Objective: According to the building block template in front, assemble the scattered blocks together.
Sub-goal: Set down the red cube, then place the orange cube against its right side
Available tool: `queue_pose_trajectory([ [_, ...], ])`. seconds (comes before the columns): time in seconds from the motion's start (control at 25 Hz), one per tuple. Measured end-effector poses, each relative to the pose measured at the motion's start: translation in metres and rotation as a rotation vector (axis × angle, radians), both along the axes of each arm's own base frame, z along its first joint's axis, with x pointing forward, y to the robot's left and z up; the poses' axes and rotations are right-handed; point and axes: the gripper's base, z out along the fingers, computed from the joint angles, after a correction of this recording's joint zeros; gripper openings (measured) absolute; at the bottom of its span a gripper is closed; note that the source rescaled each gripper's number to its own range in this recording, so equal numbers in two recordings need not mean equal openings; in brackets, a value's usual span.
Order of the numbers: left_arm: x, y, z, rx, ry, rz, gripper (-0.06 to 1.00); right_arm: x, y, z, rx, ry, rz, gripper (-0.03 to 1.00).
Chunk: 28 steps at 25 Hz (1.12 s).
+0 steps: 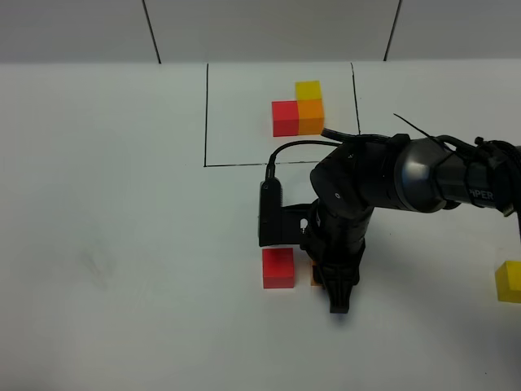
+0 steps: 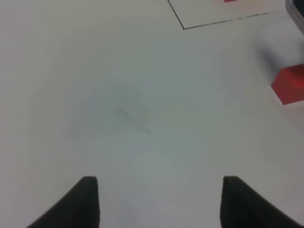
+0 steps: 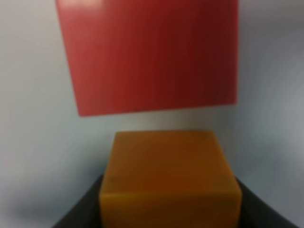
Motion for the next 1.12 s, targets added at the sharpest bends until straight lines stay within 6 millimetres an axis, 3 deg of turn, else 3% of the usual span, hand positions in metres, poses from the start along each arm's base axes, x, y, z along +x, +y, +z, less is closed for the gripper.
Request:
queue_pose_trajectory([
  [1.12,0.0,0.0,0.0,0.0,0.0,0.0,0.24,0.0005,0.0095,-0.0018,0.006,-0.003,0.036,0.0],
])
